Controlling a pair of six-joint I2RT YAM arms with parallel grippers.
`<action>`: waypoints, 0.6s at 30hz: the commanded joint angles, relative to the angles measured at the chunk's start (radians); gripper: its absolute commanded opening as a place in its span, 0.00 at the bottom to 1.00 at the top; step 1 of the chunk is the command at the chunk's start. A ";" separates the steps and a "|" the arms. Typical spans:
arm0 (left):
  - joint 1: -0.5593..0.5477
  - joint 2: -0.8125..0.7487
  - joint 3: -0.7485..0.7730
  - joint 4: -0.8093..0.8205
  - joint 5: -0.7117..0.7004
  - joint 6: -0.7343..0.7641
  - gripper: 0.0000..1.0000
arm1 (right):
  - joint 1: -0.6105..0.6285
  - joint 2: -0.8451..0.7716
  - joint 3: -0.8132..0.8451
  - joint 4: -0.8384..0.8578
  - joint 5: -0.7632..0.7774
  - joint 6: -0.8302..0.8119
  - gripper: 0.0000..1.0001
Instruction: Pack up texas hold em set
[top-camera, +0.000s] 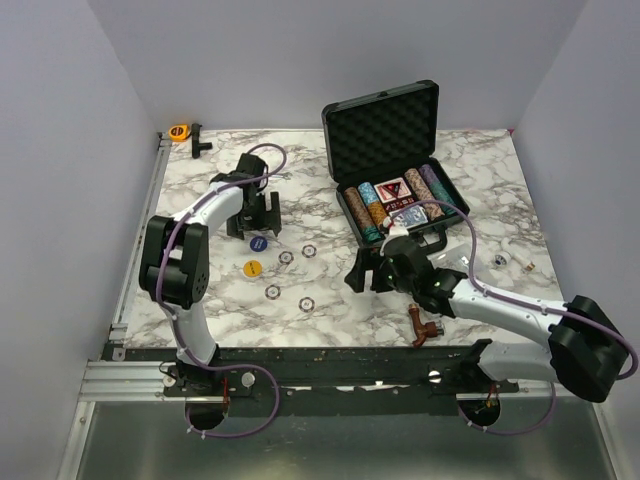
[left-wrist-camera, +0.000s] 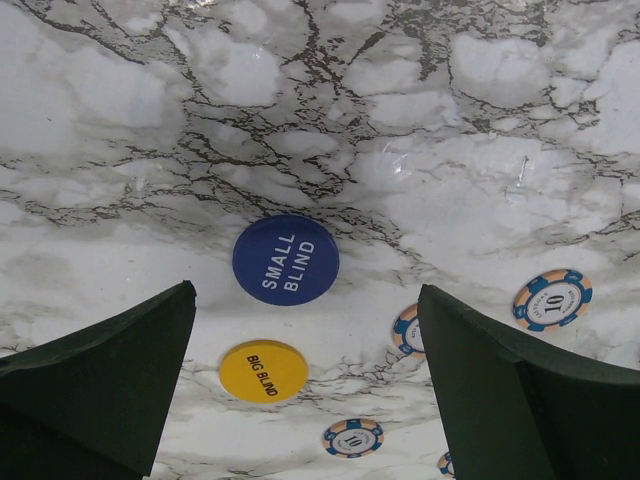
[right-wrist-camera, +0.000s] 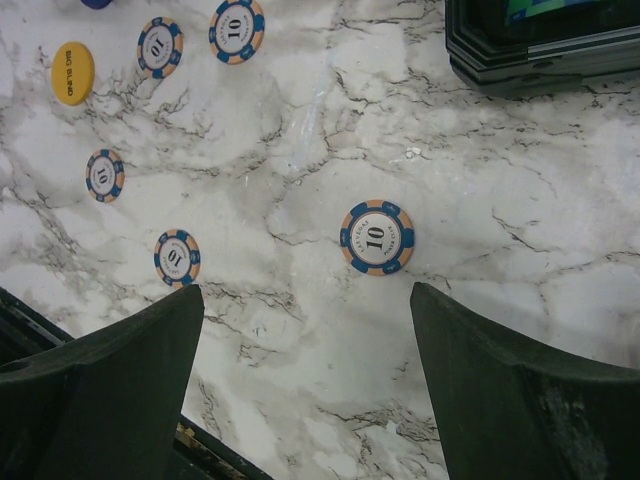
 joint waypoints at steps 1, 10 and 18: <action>0.005 0.059 0.080 -0.102 0.058 -0.003 0.90 | -0.003 0.023 0.029 0.039 -0.031 -0.012 0.87; 0.019 -0.051 0.001 -0.031 -0.008 -0.149 0.85 | -0.002 0.088 0.050 0.074 -0.065 -0.023 0.87; 0.027 -0.367 -0.108 0.107 -0.121 -0.149 0.92 | 0.030 0.340 0.250 0.113 -0.147 -0.066 0.87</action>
